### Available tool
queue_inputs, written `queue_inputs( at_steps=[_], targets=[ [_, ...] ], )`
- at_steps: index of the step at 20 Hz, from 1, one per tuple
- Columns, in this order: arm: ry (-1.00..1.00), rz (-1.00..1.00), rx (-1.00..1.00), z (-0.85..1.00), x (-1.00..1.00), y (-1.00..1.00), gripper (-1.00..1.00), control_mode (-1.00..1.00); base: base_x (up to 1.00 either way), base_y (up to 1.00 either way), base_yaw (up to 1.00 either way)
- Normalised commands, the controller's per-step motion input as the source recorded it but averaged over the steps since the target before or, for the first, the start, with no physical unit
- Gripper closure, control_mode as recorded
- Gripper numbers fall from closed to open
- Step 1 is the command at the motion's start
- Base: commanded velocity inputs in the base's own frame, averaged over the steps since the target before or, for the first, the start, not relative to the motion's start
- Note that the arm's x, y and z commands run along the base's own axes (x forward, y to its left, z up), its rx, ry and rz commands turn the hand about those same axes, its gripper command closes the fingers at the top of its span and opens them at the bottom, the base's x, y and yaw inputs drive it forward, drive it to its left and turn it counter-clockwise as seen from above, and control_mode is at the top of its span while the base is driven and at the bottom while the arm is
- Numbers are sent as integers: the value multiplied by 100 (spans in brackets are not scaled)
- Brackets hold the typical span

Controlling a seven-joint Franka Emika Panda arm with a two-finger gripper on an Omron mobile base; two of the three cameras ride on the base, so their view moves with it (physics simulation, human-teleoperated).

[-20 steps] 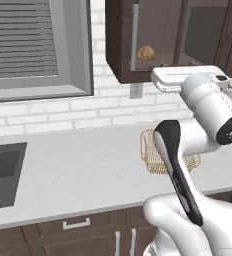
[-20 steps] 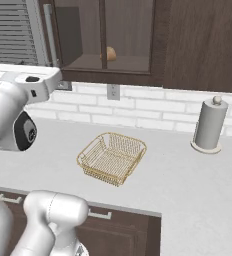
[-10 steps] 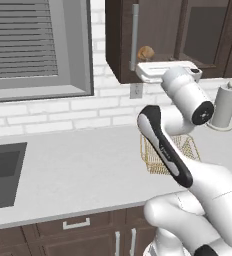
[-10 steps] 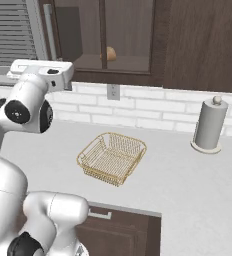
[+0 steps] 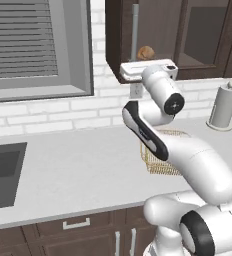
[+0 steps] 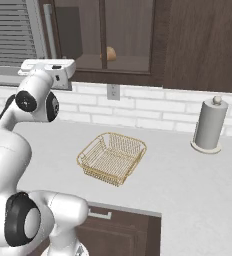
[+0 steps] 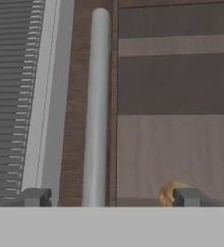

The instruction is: Open the cabinet, pick up the bread from the cabinet and place it in the basket. Then move the basket to the dining counter.

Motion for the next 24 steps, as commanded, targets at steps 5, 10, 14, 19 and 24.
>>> queue_inputs(
  at_steps=[5, 10, 14, 19, 24],
  targets=[
    [0, 0, 0, -19, 61, 2, -100, -100, 0, 0, 0],
    [0, 0, 0, -3, 62, 0, -100, -100, 0, 0, 0],
    [0, 0, 0, 0, 41, 1, -100, -100, 0, 0, 0],
    [0, 0, 0, 0, 30, 6, -100, -100, 0, 0, 0],
    [0, 0, 0, 0, 23, 7, -100, -100, 0, 0, 0]
  ],
)
